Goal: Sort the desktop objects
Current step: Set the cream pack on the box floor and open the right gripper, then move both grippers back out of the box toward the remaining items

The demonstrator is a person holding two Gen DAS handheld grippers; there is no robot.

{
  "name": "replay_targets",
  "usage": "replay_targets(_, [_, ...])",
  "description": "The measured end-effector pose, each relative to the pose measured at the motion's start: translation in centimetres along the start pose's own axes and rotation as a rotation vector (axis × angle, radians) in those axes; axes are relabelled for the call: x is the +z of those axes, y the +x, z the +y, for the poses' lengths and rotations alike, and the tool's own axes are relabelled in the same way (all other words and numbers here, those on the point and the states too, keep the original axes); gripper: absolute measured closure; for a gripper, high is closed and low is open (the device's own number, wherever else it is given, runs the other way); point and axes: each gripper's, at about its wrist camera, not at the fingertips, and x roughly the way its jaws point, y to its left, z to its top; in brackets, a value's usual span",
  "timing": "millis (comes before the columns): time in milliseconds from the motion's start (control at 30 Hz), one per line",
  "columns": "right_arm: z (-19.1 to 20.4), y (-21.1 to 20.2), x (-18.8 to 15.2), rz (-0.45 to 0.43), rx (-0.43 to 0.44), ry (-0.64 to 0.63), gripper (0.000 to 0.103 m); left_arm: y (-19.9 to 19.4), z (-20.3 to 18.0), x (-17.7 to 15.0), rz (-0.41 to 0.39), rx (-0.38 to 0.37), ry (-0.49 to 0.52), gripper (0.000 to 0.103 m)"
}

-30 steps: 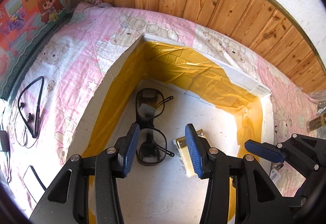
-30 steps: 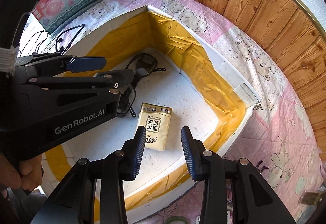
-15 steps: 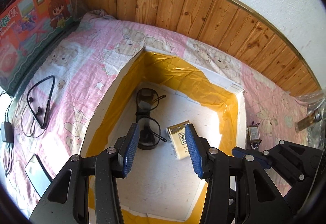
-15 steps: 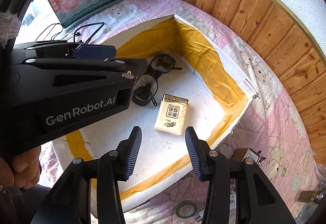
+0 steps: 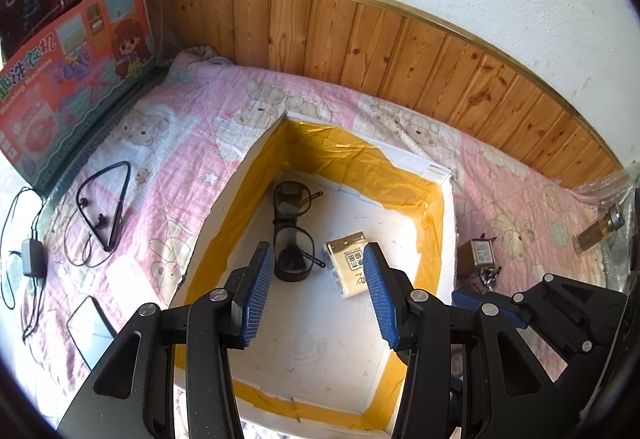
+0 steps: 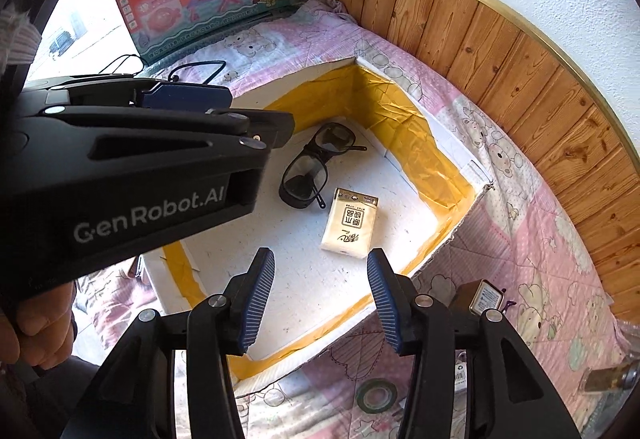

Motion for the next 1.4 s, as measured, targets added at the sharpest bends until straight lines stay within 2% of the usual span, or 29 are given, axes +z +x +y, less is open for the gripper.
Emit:
replay_targets(200, [0.4, -1.9, -1.1, -0.053, 0.028, 0.026, 0.053, -1.3, -0.6, -0.8, -0.020, 0.010, 0.018, 0.054])
replay_targets(400, [1.4, -4.3, -3.0, -0.149, 0.054, 0.049, 0.051, -2.4, -1.2, -1.7, -0.036, 0.007, 0.035, 0.054])
replay_targets(500, [1.6, -5.3, -4.1, -0.197, 0.069, 0.073, 0.046, -2.9, -1.5, -2.3, -0.041, 0.009, 0.046, 0.054])
replay_targets(700, [1.8, -5.8, -6.3, -0.245, 0.090, 0.107, 0.045, -3.7, -2.1, -3.9, -0.044, 0.023, 0.080, 0.054])
replay_targets(1100, [1.7, -6.5, -8.3, -0.267, 0.111, 0.120, 0.045, -4.4, -3.4, -5.8, -0.048, 0.031, 0.097, 0.054])
replay_targets(1400, [0.1, -7.7, -10.7, -0.273, 0.119, 0.150, 0.045, -4.7, -5.9, -6.9, -0.043, -0.029, 0.133, 0.054])
